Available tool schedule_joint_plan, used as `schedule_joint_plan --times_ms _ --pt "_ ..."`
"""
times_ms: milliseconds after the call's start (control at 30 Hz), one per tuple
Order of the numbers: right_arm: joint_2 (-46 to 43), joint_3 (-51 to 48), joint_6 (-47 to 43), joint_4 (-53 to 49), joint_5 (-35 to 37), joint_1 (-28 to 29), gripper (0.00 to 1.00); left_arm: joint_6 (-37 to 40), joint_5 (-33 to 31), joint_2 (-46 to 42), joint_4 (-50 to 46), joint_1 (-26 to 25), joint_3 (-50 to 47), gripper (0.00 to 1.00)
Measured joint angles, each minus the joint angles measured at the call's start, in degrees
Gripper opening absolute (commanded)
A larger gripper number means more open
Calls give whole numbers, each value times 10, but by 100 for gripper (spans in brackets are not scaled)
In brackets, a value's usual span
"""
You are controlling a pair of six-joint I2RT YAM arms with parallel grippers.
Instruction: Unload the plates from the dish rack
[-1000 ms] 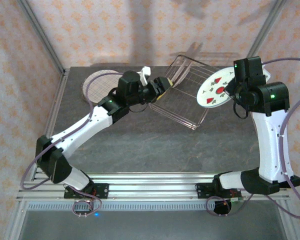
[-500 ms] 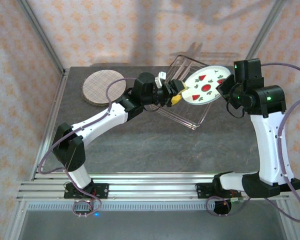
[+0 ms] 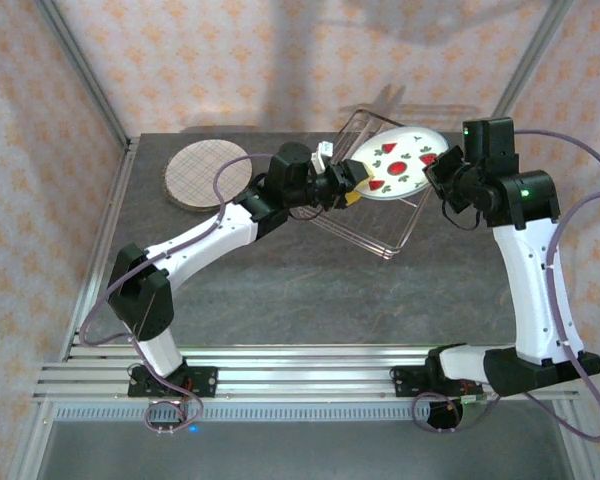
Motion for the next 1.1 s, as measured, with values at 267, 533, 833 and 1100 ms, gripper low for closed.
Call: schedule_joint_plan --times_ms 267,533,833,1100 --pt "-12 -34 14 24 -16 -3 0 -43 -8 0 14 12 0 0" --pt "-12 -38 4 45 -40 -4 38 -50 -8 -9 25 21 -9 0" --pt "4 0 -53 72 -96 -4 65 -48 -7 -42 24 60 -47 0" --pt "22 21 -116 68 -139 -4 70 -46 -8 -130 1 120 -90 0"
